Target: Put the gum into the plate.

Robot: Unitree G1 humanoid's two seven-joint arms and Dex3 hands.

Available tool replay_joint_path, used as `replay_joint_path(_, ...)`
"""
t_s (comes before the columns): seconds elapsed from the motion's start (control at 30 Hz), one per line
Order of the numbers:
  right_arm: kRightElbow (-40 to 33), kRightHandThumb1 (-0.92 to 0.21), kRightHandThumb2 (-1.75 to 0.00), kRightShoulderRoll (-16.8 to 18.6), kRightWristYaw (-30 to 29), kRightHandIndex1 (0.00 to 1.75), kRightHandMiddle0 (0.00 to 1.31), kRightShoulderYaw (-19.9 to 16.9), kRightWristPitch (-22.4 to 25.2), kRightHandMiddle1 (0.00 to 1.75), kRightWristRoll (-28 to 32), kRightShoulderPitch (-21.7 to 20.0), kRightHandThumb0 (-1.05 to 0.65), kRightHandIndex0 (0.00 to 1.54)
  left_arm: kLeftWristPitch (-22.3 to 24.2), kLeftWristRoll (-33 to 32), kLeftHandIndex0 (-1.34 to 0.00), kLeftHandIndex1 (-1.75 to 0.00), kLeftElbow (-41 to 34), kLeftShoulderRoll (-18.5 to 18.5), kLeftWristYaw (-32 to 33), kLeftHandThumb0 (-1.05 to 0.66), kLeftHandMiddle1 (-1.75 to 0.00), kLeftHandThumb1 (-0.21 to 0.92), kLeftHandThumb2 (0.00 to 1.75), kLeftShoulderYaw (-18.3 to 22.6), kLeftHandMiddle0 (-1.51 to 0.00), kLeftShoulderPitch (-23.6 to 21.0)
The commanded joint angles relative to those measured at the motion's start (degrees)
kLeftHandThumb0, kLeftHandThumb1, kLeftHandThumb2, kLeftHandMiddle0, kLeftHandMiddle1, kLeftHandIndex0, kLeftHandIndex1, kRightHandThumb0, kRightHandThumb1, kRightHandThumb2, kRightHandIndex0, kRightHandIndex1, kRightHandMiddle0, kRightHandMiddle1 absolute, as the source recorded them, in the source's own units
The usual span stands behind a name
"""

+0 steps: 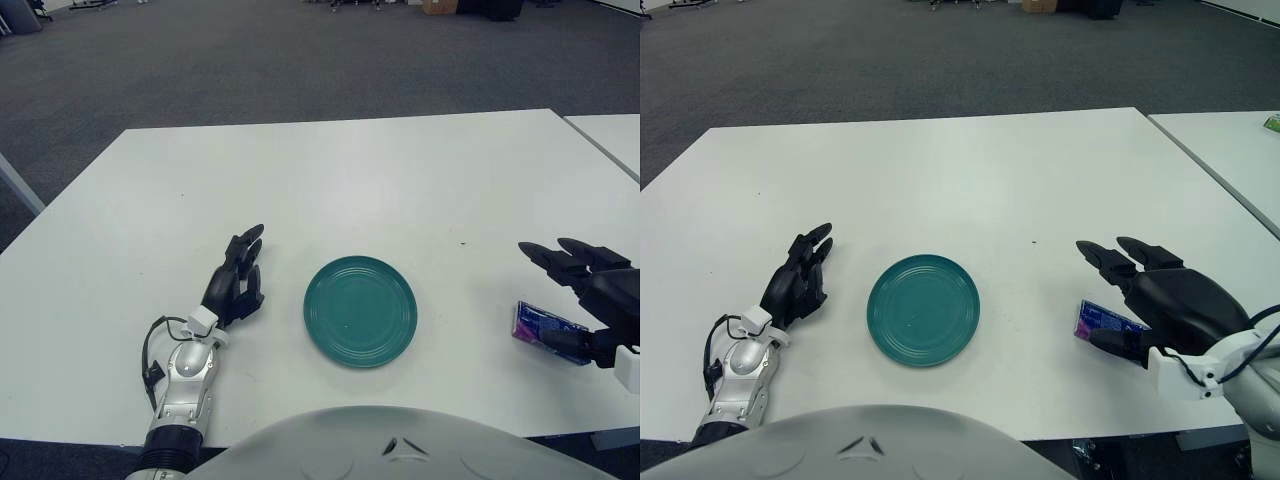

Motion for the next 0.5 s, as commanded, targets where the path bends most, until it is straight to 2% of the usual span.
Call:
replay_joint_path(0.0,1.2,-0.92,-0.70,2.7,-1.1,0.00,0.00,1.2,0.1,0.00,-1.4,2.2,-1.05,0.00,0.7,-0.7,0.00,-0.49,-0.6,0.8,-0.7,-0.97,0.00,0.92,0.97,0.5,-0.22,-0.7)
replay_joint_path(0.1,2.1,-0.92,-0.71,3.0,-1.8,0.00,0.00,2.5,0.4,0.00,-2.8,2.2,-1.05,0.00,0.8,-0.9,0.00,-0.49,-0.5,0.9,-0.8,-0.97,0.00,0.92,0.97,0.7,-0.22,-0.9)
replay_joint_path(0.27,8.0,-0.92,-0.72,3.5,-6.5,0.00,0.00,7.3,-0.2,0.00,-7.1,0.5,-1.05,0.00,0.9,-1.1,0.00,-0.49,-0.5,1.1,-1.0,-0.97,0.00,0.92,0.97,0.8,-0.22,-1.0)
replay_joint_path(0.33,10.1,-0.92,-0.72,3.5,-8.3,0.00,0.00,8.8,-0.3,0.00,-8.1,0.0,-1.05,0.00,9.9,-1.0,0.00,-0.46,-11.0,1.1,-1.1,-0.96,0.00,0.92,0.97,-1.2,-0.22,1.8)
replay_joint_path(0.37,10.9,-0.92,-0.72,3.5,-9.1,0.00,0.00,9.3,-0.3,0.00,-8.5,-0.2,-1.05,0.00,13.9,-1.0,0.00,-0.38,-15.4,1.1,-1.2,-0.95,0.00,0.92,0.98,-2.0,-0.21,2.9)
replay_joint_path(0.4,11.4,-0.92,-0.71,3.4,-9.6,0.00,0.00,9.7,-0.3,0.00,-8.7,-0.3,-1.05,0.00,16.7,-1.0,0.00,-0.32,-18.3,1.1,-1.2,-0.94,0.00,0.92,0.98,-2.6,-0.21,3.6)
replay_joint_path(0.47,12.5,-0.92,-0.71,3.4,-10.7,0.00,0.00,10.5,-0.1,0.00,-8.9,-0.6,-1.05,0.00,19.1,-1.7,0.00,-0.27,-20.3,1.5,-1.9,-0.94,0.00,0.92,0.99,-2.8,-0.21,4.0)
